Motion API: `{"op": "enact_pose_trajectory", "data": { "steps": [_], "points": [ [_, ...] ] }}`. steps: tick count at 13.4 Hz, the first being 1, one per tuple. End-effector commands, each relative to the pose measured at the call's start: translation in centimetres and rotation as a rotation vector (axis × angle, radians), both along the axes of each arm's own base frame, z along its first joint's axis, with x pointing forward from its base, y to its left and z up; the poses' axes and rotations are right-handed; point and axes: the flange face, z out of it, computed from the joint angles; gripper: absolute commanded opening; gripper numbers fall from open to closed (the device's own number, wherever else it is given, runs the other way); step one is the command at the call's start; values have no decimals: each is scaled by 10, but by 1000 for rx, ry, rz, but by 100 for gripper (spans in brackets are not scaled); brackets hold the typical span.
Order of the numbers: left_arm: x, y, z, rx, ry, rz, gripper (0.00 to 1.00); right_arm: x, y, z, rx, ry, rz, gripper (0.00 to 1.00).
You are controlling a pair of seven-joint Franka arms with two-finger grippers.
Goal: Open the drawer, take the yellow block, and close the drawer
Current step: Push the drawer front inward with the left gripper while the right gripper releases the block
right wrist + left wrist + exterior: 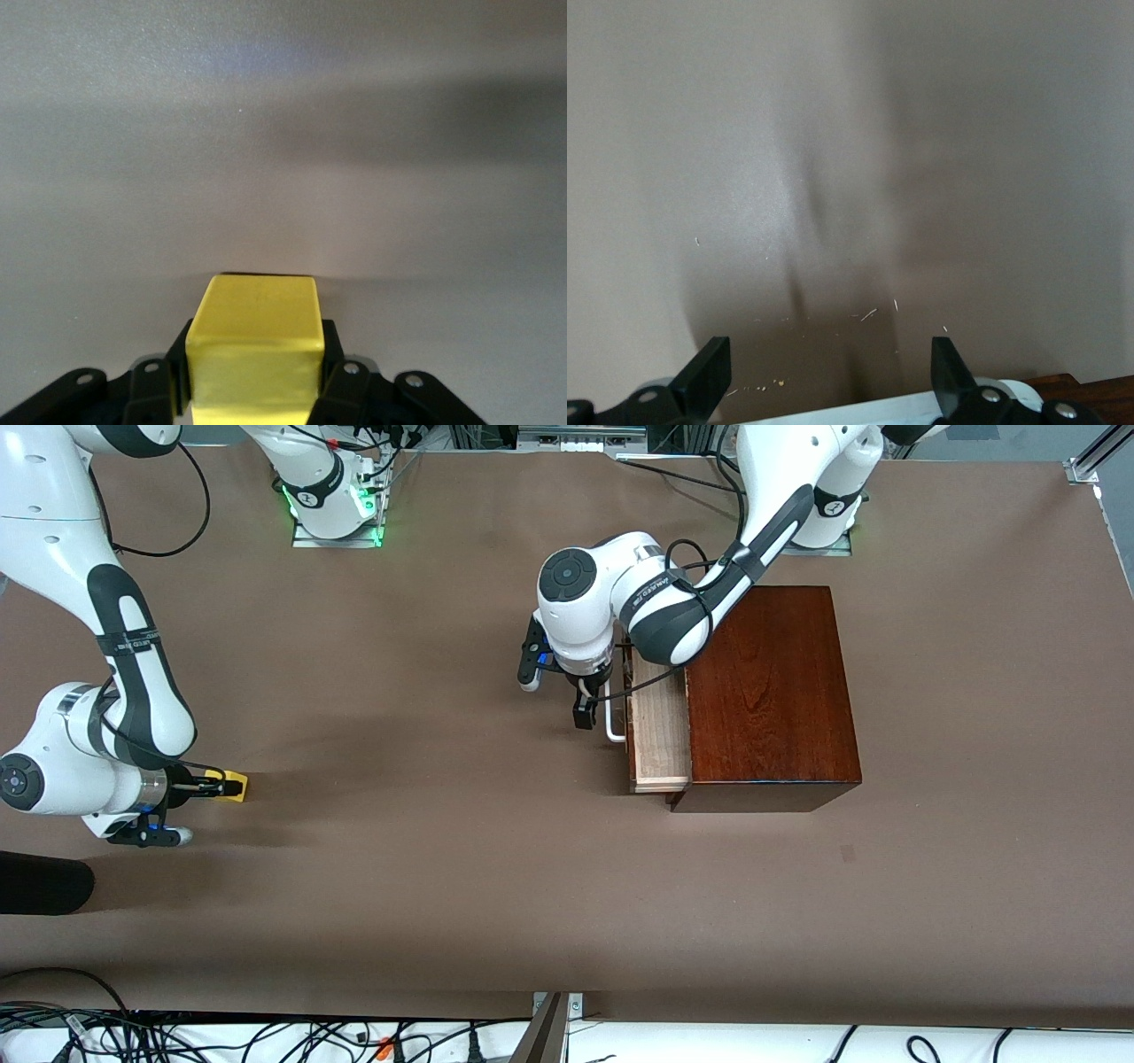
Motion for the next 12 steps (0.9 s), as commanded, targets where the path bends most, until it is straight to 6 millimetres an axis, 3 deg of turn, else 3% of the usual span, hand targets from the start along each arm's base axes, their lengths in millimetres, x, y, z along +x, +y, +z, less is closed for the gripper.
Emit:
{"op": "enact_pose_trajectory", "data": {
  "steps": [1, 3, 5, 8, 12],
  "points": [
    [13, 27, -4, 72, 24, -69, 100, 1, 2, 1, -9, -6, 16, 100],
    [24, 43, 2, 87, 37, -85, 100, 3, 4, 10, -10, -16, 22, 100],
    [29, 51, 4, 106, 53, -68, 100, 9, 9, 44, -14, -52, 24, 100],
    [48, 80, 15, 120, 71, -13, 100, 4, 23, 109, -24, -44, 9, 100],
    [49, 80, 16, 114, 71, -8, 100, -12, 62, 214, -53, -66, -2, 100]
  ]
}}
